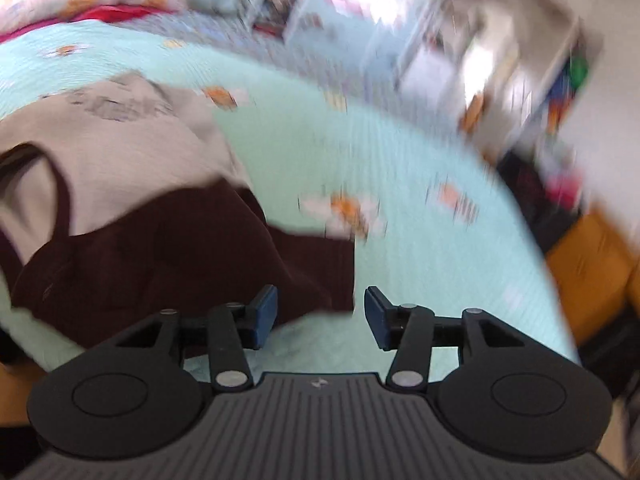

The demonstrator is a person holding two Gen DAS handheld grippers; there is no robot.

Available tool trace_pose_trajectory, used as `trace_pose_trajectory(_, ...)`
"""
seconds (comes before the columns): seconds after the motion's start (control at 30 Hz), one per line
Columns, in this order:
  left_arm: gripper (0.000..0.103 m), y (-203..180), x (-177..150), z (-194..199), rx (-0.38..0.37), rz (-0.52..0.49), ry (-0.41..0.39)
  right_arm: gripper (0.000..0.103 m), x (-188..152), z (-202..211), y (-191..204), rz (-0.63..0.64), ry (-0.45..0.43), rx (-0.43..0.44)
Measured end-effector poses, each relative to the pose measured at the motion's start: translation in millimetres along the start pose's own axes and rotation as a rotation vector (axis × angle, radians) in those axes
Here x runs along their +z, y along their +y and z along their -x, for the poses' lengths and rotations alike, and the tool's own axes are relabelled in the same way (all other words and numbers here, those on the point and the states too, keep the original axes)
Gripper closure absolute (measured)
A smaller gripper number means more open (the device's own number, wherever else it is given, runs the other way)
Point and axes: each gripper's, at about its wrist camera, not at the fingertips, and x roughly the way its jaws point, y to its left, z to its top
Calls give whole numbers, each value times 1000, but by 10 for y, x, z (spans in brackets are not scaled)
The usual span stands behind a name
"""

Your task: Fold clothes

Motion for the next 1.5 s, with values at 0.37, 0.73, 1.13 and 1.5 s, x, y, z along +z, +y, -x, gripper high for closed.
trace_pose_trajectory(0.37, 48, -516, -281, -299, 68, -415, -13, 44, -114, 347, 1121, 395, -140, 260)
trace_pose_trajectory(0.73, 89, -317, 3, -372, 117, -281, -73, 37, -235, 4, 1502, 541, -126, 236)
trace_pose_trajectory(1.13, 84, -350, -69, -377, 125, -296, -37, 75, 0, -57, 1362, 462, -147, 385)
trace_pose_trajectory(1.5, 50, -310, -199, -192, 137, -310, -65, 88, 276, 129, 965, 181, -174, 440)
